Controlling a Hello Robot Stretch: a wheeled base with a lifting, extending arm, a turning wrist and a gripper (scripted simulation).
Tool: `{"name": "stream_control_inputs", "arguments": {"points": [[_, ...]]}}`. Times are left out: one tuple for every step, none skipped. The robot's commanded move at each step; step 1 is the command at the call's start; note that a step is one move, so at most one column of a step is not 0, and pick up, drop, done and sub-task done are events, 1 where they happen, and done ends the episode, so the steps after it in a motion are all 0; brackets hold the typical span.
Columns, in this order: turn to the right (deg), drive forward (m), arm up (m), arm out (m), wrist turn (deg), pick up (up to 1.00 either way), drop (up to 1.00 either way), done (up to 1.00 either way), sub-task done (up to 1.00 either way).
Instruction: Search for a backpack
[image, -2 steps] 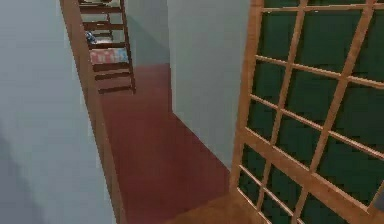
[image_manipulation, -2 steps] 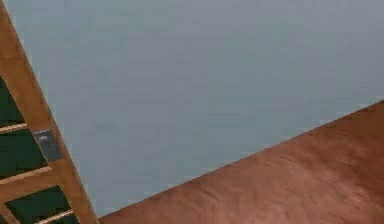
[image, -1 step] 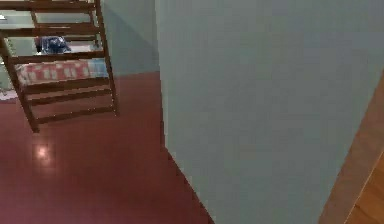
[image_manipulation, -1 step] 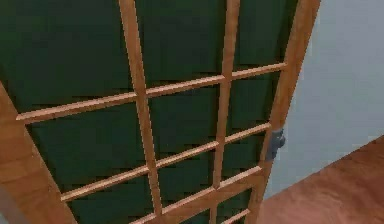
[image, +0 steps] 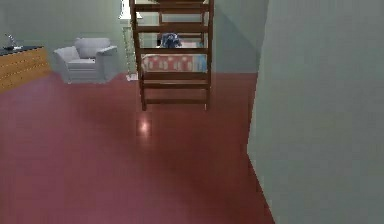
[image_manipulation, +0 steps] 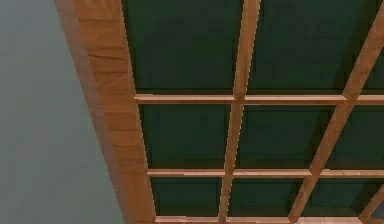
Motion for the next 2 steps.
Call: {"name": "stream_control_inputs", "arguments": {"points": [[0.0, 0.3, 0.0, 0.0, 0.0, 0.0, 0.0, 0.0, 0.0], [-24.0, 0.0, 0.0, 0.0, 0.0, 0.0, 0.0, 0.0, 0.0]]}}
